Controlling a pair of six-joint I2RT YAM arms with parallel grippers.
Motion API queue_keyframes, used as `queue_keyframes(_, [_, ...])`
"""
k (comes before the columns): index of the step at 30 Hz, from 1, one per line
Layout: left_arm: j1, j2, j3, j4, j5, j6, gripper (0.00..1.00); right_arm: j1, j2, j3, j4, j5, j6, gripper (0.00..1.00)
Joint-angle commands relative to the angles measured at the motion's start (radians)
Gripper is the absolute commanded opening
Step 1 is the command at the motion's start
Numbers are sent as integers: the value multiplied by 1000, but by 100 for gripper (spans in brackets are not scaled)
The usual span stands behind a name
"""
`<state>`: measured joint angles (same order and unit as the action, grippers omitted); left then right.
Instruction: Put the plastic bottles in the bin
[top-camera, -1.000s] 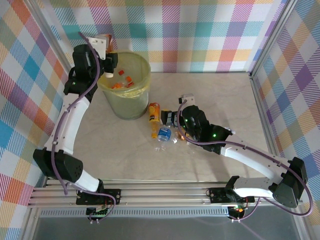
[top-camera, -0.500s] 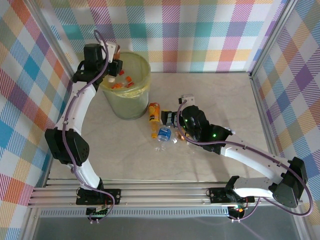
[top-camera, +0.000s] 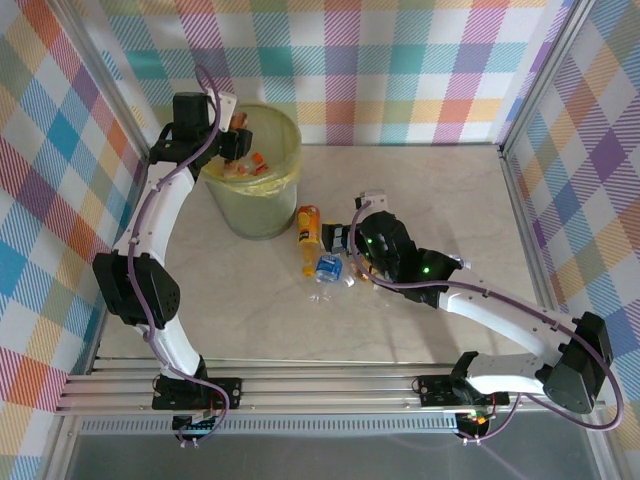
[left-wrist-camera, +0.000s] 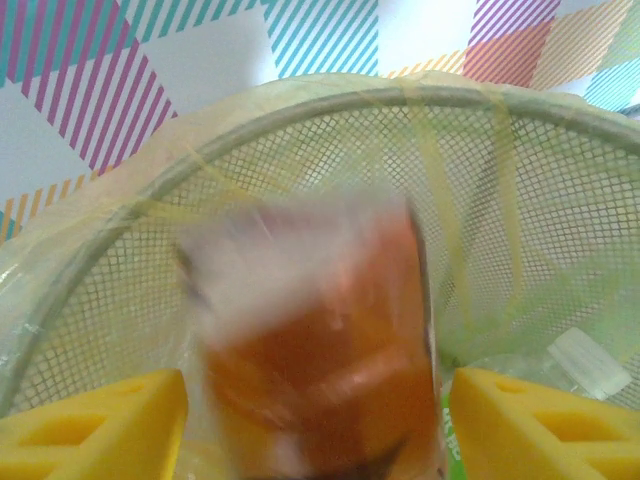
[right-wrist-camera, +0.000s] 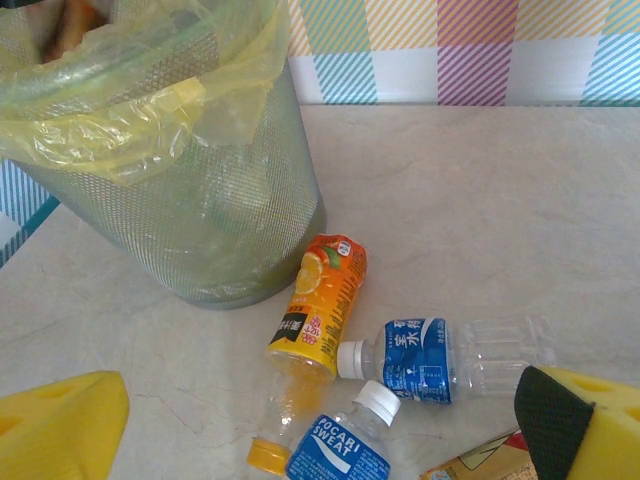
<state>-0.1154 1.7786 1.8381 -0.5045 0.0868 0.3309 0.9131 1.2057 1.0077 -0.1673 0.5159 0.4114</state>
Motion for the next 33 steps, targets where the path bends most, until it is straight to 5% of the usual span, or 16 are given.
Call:
queue_keyframes(1, [8,3,23,-16,33,-7,74,2,4,19,-2,11,13,100])
queue_keyframes(18, [7,-113,-22,44,49,-162,87,2,6,17,-1,11,15,100])
queue_keyframes(26, [7,-237,-92,92,9,-292,100,1,9,17,-6,11,19,100])
queue_keyframes(33, [6,-378,-196,159,65,-434,100,1,14,19,-15,15,32,100])
